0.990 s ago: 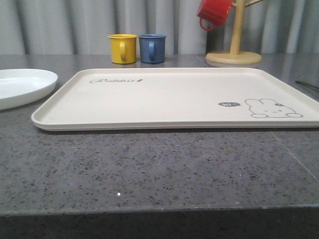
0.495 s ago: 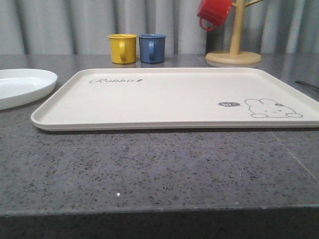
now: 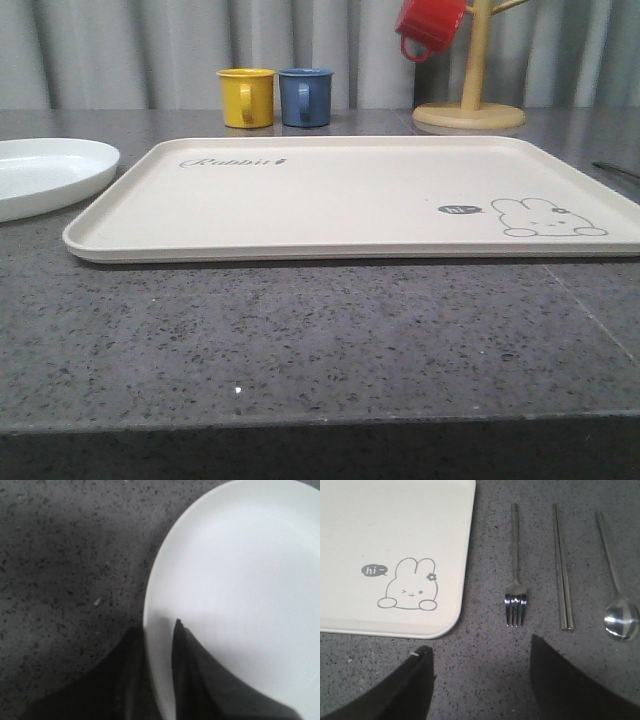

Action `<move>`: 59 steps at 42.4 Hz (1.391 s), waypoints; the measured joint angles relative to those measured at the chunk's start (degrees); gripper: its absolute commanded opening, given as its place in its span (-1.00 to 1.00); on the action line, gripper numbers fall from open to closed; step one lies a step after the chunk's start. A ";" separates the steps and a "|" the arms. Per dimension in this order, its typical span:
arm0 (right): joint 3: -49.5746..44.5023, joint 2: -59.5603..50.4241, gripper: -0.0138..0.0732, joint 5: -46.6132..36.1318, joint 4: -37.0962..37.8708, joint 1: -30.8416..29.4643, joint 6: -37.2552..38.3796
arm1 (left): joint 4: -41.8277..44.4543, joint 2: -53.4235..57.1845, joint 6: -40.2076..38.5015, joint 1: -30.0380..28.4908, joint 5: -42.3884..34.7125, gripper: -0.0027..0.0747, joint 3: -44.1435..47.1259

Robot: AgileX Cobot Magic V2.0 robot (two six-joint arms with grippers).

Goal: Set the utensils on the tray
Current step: 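Grasp the white plate rim with the left gripper and lift it onto the tray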

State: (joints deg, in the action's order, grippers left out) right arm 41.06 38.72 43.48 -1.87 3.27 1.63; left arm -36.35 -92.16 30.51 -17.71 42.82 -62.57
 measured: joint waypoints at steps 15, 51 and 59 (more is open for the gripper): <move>0.00 0.00 0.37 0.00 0.00 0.00 0.00 | -0.03 0.39 0.11 0.00 2.45 -0.98 -2.89; 0.00 0.00 0.37 0.00 0.00 0.00 0.00 | 0.58 -3.32 -0.07 29.11 4.75 -0.98 -12.75; 0.00 0.00 0.37 0.00 0.00 0.00 0.00 | 0.67 -6.72 -0.13 29.45 3.28 -0.98 -14.07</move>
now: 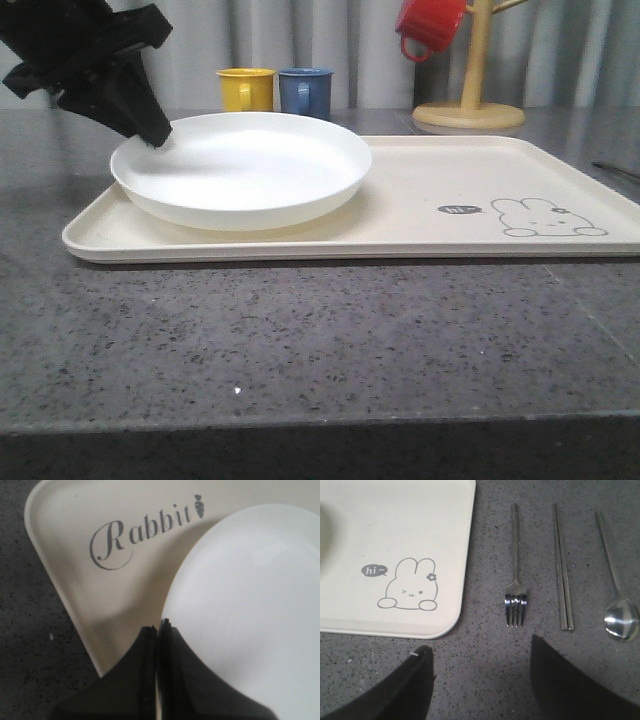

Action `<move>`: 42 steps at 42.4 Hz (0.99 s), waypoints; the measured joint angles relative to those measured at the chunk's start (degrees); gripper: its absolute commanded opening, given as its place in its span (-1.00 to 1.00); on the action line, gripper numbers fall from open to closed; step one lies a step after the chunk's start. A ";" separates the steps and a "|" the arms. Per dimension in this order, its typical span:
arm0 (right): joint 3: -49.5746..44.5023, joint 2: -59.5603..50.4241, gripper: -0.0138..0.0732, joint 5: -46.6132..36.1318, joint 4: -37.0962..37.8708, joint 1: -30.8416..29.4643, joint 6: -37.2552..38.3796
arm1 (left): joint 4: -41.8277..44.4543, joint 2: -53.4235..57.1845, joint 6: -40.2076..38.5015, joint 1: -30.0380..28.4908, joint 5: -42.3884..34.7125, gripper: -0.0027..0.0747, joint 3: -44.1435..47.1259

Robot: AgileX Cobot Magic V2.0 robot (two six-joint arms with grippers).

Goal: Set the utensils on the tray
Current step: 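Grasp the white plate rim with the left gripper and lift it onto the tray, then release the plate on the tray and raise the left gripper away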

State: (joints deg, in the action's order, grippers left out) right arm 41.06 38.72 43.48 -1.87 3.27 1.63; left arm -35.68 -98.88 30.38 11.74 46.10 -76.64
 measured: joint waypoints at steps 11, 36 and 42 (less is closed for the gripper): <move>0.00 0.00 0.37 0.00 0.00 0.00 0.00 | 0.00 -1.88 -0.14 0.00 0.47 -0.60 -0.27; 0.00 0.00 0.37 0.00 0.00 0.00 0.00 | 5.40 7.23 -0.68 2.41 3.22 -0.01 -4.11; 0.00 0.00 0.37 0.00 0.00 0.00 0.00 | 12.31 14.19 -2.64 9.20 3.43 -0.01 -3.61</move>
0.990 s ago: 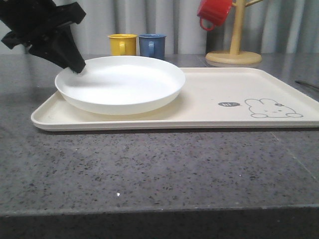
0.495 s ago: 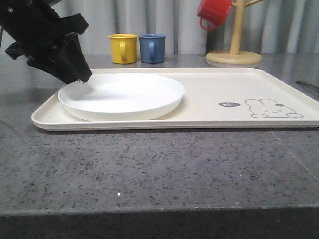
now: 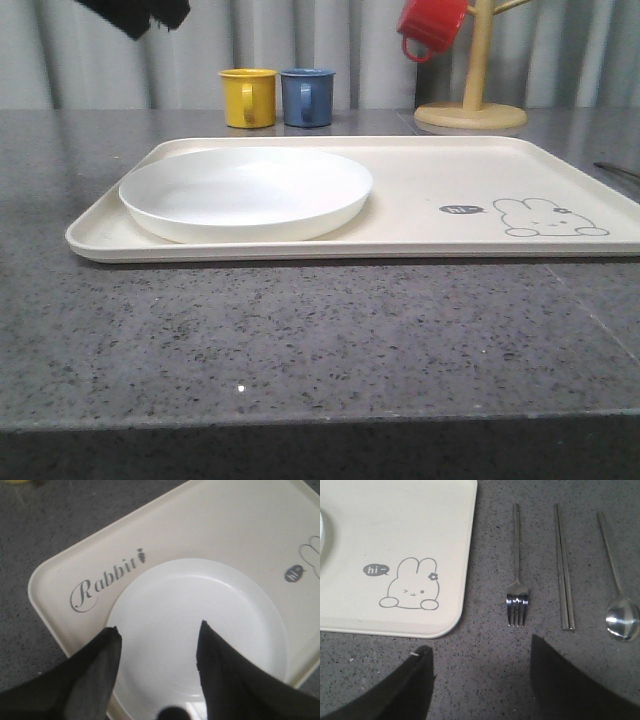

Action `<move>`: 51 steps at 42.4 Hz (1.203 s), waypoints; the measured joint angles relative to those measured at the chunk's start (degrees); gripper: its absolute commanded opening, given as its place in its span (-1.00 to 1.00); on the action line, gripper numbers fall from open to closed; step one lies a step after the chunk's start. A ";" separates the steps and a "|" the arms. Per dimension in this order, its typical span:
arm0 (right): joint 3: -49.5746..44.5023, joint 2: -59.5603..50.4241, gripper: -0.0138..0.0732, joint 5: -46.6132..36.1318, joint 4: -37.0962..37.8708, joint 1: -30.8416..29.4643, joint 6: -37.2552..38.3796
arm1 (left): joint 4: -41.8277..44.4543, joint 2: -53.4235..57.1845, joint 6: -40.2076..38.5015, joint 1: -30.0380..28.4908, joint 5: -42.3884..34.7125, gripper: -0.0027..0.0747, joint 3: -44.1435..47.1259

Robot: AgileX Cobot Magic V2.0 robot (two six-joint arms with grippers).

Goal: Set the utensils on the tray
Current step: 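Release the plate on the tray and raise the left gripper away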

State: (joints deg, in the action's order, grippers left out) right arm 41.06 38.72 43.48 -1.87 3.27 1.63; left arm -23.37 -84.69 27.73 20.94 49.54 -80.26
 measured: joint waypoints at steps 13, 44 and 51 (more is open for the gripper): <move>0.00 0.00 0.37 0.00 0.00 0.00 0.00 | 18.37 17.75 -16.15 14.70 -3.06 -0.02 12.80; 12.97 12.23 0.37 8.67 6.00 -1.95 0.00 | 19.05 44.58 -18.28 15.65 -3.69 -0.02 30.33; 22.69 25.00 0.37 17.03 5.66 -5.13 -0.45 | 19.05 44.58 -18.28 15.65 -3.69 -0.02 30.33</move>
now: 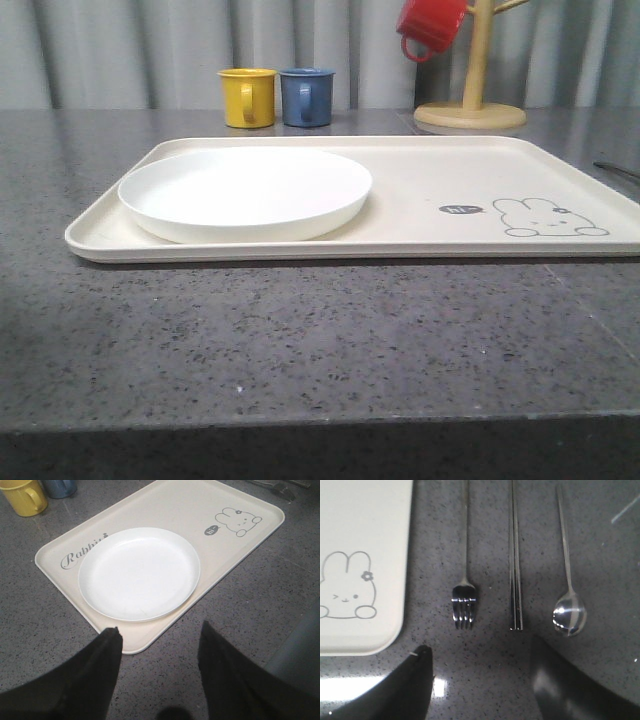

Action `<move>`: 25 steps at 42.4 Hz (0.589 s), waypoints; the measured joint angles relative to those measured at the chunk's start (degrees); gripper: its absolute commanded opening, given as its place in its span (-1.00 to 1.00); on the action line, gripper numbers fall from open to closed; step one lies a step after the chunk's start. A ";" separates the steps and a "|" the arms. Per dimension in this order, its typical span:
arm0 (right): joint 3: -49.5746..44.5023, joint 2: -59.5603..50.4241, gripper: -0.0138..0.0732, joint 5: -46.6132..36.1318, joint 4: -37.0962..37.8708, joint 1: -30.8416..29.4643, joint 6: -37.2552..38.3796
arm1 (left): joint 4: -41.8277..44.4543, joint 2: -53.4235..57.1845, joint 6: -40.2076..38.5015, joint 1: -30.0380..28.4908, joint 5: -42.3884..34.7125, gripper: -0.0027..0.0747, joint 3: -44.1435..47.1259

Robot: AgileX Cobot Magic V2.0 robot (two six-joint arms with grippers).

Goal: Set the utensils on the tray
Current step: 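Release the plate on the tray and raise the left gripper away, then grasp the steel fork with the right gripper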

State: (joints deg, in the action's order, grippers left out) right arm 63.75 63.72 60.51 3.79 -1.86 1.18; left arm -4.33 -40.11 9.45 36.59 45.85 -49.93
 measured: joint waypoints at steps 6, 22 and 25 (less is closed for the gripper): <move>7.04 10.57 0.37 6.18 -2.97 -0.61 -3.82 | 0.00 0.00 0.00 0.00 0.00 -0.02 0.00; 16.17 29.26 0.37 6.15 -4.76 -0.61 -6.01 | 0.00 0.00 0.00 0.00 0.00 -0.02 0.00; 16.36 31.12 0.37 4.95 -4.85 -0.61 -6.04 | 0.00 0.00 0.00 0.00 0.00 -0.02 0.00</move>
State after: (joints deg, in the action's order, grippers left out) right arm 80.11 94.84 65.46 -1.07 -2.47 -4.86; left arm -4.33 -40.11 9.45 36.59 45.85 -49.93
